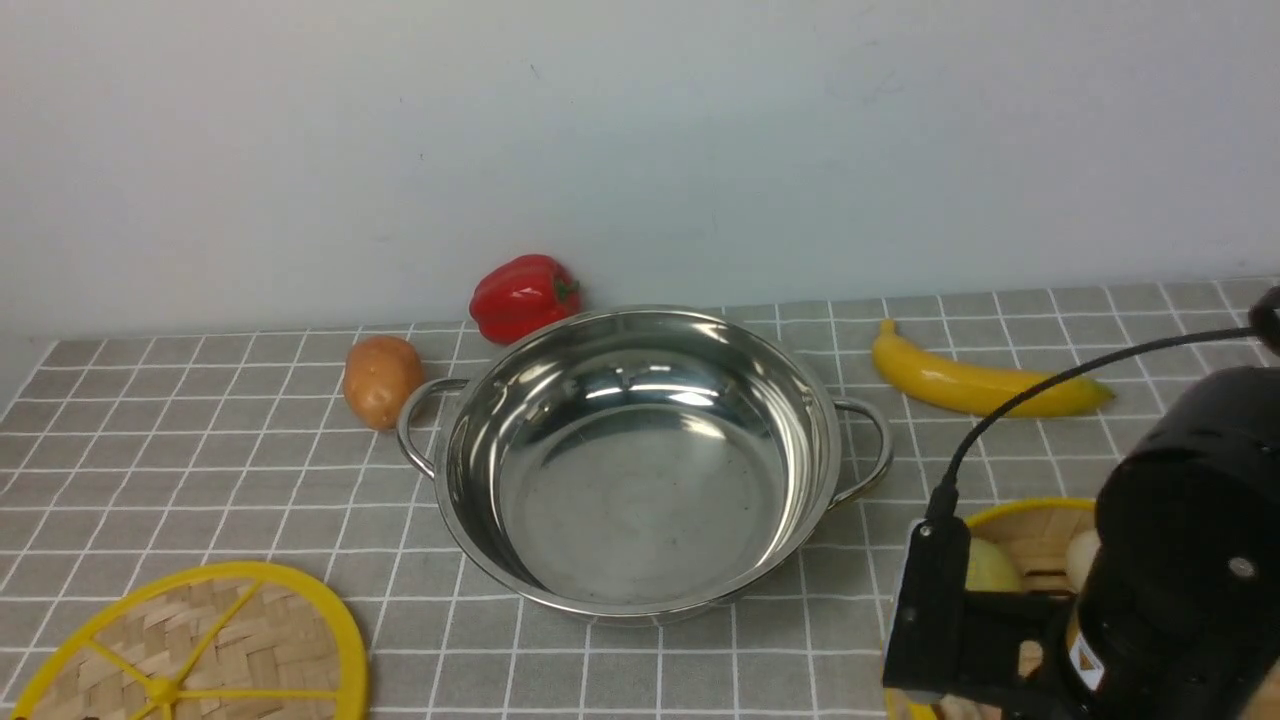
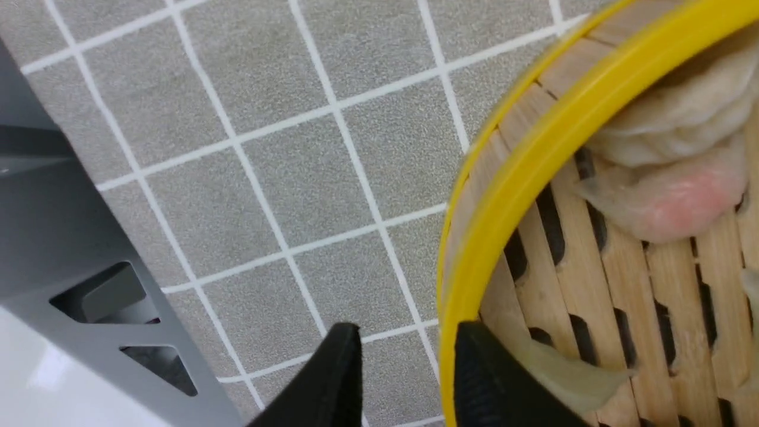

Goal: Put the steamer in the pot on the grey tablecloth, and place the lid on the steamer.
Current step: 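Reach for and grasp the rim of the bamboo steamer holding the buns with the right gripper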

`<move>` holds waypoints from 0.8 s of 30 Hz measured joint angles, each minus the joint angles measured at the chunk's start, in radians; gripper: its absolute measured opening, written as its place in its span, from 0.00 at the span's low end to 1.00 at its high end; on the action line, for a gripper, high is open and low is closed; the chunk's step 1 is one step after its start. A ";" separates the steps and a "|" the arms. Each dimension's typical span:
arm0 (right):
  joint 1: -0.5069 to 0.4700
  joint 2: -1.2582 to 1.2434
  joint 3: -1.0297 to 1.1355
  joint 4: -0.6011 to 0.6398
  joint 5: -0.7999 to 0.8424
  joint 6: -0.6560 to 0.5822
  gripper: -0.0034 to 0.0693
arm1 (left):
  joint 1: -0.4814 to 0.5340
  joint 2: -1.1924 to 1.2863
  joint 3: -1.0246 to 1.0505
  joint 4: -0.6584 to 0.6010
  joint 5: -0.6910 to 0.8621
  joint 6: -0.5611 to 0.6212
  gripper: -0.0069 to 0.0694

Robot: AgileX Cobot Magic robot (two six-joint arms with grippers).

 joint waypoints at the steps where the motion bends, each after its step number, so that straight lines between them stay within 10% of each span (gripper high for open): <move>1: -0.011 0.004 0.000 0.004 0.000 -0.003 0.38 | 0.000 0.000 0.000 0.000 0.000 0.000 0.41; 24: -0.090 0.020 0.085 0.042 -0.062 -0.040 0.43 | 0.000 0.000 0.000 0.000 0.000 0.000 0.41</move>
